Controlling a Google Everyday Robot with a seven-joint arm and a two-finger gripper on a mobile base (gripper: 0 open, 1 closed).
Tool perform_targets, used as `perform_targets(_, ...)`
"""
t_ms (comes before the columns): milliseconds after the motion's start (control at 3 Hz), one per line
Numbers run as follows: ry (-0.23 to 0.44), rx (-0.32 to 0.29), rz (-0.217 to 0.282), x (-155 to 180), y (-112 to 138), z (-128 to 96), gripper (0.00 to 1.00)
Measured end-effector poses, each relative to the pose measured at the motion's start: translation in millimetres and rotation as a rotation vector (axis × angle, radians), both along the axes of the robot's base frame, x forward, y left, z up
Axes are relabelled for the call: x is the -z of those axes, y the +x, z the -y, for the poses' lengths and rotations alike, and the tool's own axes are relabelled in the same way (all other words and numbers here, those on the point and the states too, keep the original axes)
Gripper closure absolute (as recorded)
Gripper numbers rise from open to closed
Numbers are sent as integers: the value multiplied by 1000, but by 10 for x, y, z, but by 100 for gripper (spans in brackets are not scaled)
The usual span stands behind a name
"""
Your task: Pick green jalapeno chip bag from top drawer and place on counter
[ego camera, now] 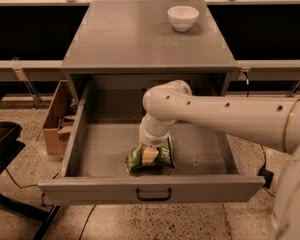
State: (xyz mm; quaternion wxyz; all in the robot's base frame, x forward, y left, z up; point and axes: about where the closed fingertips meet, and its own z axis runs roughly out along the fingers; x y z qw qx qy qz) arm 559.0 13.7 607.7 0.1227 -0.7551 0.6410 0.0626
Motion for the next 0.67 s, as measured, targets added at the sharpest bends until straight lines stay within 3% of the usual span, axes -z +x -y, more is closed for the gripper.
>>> perform_targets(333, -22, -7, 85, -480, -8, 134, 79)
perform_targets(667, -89, -9, 199, -1250, -149, 377, 100)
